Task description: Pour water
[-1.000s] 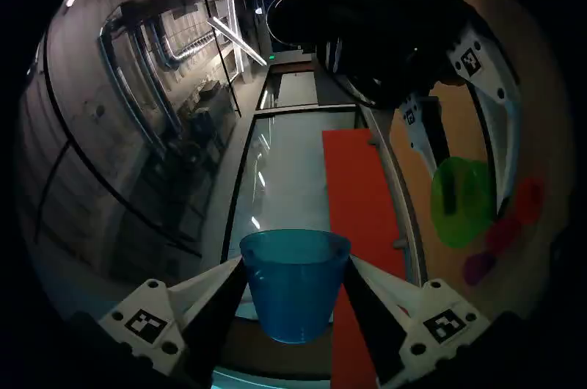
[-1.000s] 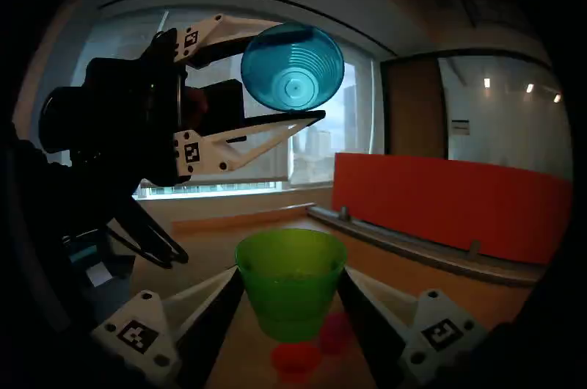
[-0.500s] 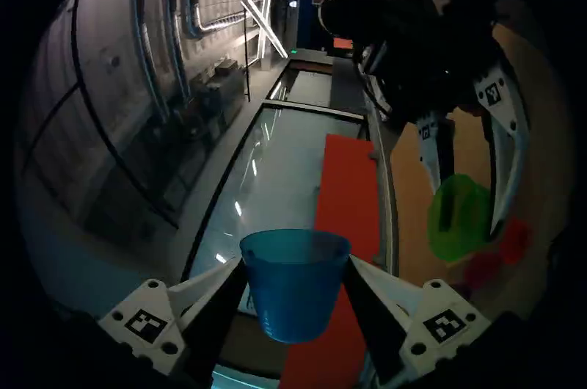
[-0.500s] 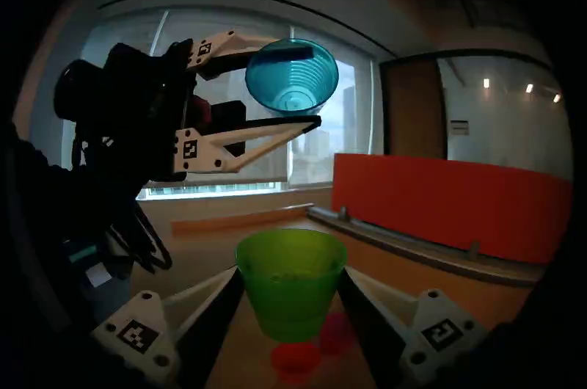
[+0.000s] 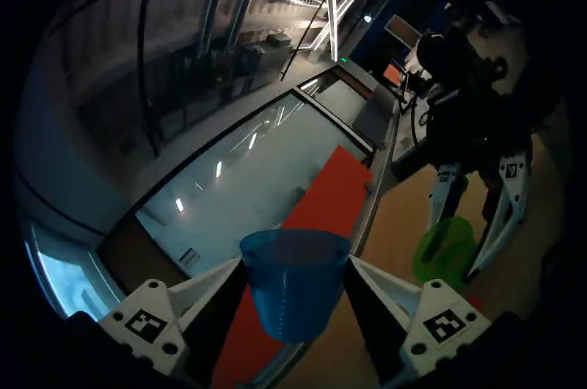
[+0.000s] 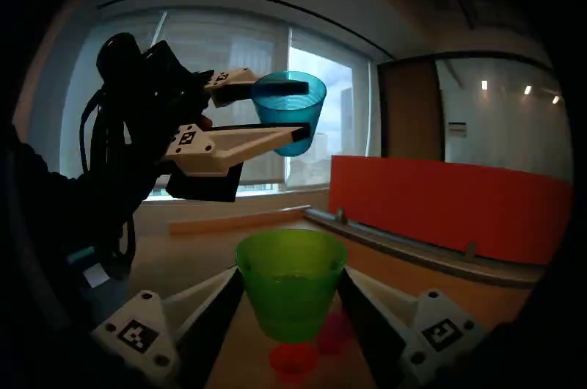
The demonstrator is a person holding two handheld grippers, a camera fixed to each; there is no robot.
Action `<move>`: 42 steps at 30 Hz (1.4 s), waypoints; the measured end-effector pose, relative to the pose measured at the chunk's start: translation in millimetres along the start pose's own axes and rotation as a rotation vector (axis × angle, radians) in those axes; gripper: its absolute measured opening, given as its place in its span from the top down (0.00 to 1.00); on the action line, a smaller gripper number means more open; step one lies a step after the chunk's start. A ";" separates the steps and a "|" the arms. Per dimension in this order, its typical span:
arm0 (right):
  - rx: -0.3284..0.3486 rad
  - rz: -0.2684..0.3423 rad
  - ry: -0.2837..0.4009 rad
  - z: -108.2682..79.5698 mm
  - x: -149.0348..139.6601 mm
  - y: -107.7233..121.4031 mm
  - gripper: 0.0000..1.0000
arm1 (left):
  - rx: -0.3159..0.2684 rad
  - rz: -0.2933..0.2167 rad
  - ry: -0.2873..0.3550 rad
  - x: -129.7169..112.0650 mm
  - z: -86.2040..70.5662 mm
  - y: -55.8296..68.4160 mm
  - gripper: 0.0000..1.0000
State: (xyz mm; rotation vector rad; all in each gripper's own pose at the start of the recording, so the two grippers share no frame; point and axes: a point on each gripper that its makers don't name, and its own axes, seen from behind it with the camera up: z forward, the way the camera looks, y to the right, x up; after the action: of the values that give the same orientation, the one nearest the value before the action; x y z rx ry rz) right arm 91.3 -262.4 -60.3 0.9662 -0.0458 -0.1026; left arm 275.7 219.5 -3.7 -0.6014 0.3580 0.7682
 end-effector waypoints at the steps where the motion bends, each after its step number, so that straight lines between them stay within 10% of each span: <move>1: -0.001 -0.001 0.000 0.2 0.3 0.1 0.12 | 0.001 -0.031 0.000 -1.4 0.0 -1.4 0.15; 21: -0.009 0.013 0.031 -1.6 13.8 3.0 0.12 | -0.043 -0.623 0.052 -15.1 -8.1 -13.0 0.15; 42: -0.050 0.036 -0.029 -16.9 0.6 22.0 0.12 | -0.063 -0.712 -0.117 -85.9 -24.7 19.9 0.15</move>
State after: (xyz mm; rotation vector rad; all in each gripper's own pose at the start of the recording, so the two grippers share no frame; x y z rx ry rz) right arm 94.8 -236.2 -51.8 0.9138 -0.0873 -0.0841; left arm 201.1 169.0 13.3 -0.6820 -0.0025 0.1276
